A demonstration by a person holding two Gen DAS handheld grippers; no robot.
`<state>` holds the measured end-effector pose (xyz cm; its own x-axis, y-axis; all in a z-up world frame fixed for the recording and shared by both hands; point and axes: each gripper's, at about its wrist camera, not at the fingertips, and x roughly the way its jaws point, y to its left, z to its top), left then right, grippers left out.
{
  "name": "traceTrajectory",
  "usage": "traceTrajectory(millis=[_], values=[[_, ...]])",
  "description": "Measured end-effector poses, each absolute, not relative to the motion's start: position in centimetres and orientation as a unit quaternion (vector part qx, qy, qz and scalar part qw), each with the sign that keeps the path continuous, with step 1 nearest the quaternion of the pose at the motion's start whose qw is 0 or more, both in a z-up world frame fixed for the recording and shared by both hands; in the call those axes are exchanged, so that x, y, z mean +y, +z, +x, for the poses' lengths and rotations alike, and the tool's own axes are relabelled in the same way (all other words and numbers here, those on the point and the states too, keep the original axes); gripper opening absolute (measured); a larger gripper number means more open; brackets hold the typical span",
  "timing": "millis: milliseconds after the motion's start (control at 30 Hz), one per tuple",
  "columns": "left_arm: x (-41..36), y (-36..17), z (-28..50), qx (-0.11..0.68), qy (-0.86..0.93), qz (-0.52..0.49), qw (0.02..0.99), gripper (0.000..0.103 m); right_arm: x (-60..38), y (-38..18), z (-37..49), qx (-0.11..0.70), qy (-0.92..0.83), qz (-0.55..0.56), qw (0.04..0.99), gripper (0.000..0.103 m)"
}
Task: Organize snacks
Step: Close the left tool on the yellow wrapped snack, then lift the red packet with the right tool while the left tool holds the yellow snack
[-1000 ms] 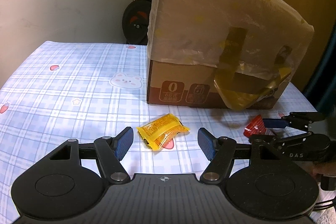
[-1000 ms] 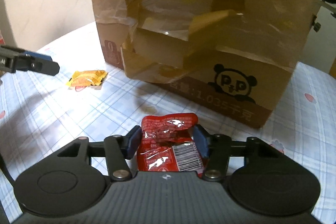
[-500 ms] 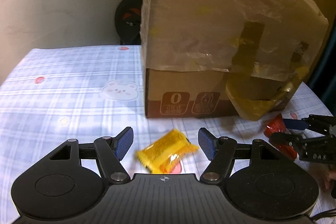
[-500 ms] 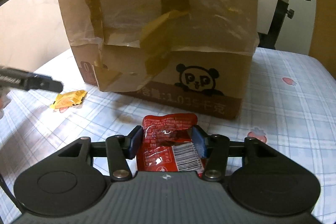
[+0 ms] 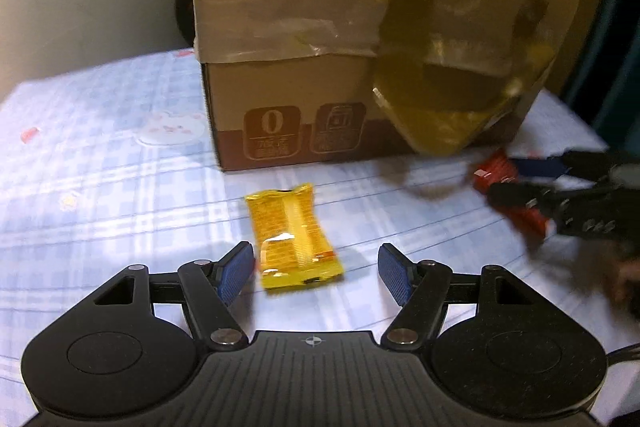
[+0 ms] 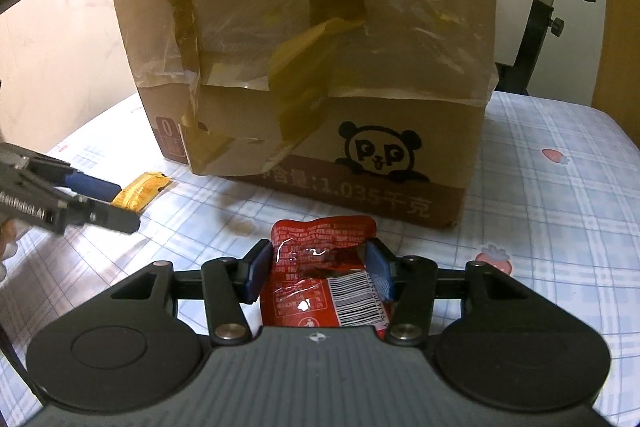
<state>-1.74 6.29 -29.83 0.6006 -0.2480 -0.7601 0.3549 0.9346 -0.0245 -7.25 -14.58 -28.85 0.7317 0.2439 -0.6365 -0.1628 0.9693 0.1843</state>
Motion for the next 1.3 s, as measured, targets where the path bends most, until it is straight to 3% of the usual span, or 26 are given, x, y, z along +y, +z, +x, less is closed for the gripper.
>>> traceTrajectory(millis=[267, 300, 333, 367, 400, 1300], values=[[6.1, -30.1, 0.3, 0.410, -0.116, 0.026, 0.904, 0.070, -14.8, -28.8, -7.3, 0.349, 0.110, 0.060, 0.929, 0.054], [5.9, -30.2, 0.3, 0.407, -0.111, 0.032, 0.906, 0.064, -14.8, -28.9, -7.2, 0.349, 0.110, 0.060, 0.929, 0.054], [5.6, -30.3, 0.1, 0.402, -0.105, 0.041, 0.909, 0.047, -14.8, -28.9, -7.3, 0.349, 0.111, 0.061, 0.929, 0.054], [5.5, -30.3, -0.2, 0.397, -0.102, 0.049, 0.911, 0.038, -14.8, -28.9, -7.3, 0.349, 0.111, 0.062, 0.929, 0.054], [5.5, -30.3, -0.3, 0.394, -0.104, 0.051, 0.912, 0.035, -14.9, -28.9, -7.3, 0.349, 0.111, 0.063, 0.928, 0.054], [6.4, -25.9, -6.9, 0.349, -0.105, -0.015, 0.931, 0.034, -13.9, -28.2, -7.8, 0.349, 0.103, 0.047, 0.930, 0.054]])
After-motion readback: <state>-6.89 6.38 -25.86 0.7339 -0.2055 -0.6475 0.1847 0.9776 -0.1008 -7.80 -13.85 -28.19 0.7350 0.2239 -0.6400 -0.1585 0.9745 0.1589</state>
